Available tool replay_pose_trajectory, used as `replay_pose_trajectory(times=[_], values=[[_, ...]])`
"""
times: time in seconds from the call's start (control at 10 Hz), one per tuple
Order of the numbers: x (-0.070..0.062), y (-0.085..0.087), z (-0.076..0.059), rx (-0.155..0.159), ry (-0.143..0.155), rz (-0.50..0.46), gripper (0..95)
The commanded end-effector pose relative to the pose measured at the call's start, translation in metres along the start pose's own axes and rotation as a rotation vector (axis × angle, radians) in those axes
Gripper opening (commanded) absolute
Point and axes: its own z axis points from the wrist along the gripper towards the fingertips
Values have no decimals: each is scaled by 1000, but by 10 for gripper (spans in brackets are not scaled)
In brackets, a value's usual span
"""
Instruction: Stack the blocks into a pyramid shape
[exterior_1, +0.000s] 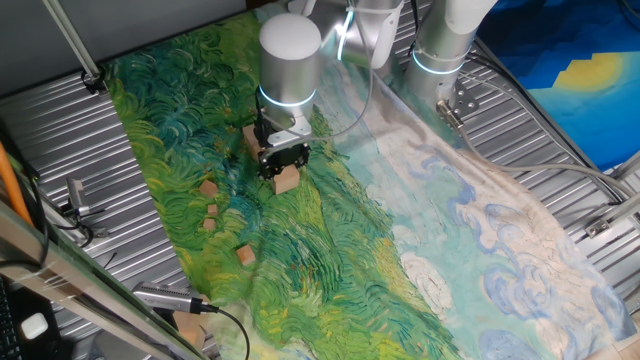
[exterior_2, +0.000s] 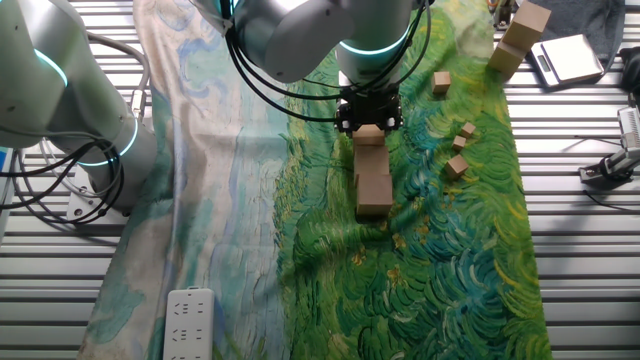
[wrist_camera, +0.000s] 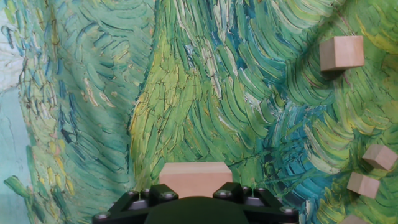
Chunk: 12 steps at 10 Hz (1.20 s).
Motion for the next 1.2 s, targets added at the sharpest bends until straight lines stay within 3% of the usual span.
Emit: replay_pose_trajectory(times=[0.1, 0.6, 0.7, 0.8, 1.2], values=[[0, 0, 3, 1, -1, -1, 190], [0, 0, 3, 1, -1, -1, 190], [-18, -5, -51, -8, -9, 44, 190], [-19, -6, -50, -10, -5, 39, 950], [-20, -8, -49, -5, -2, 42, 950]])
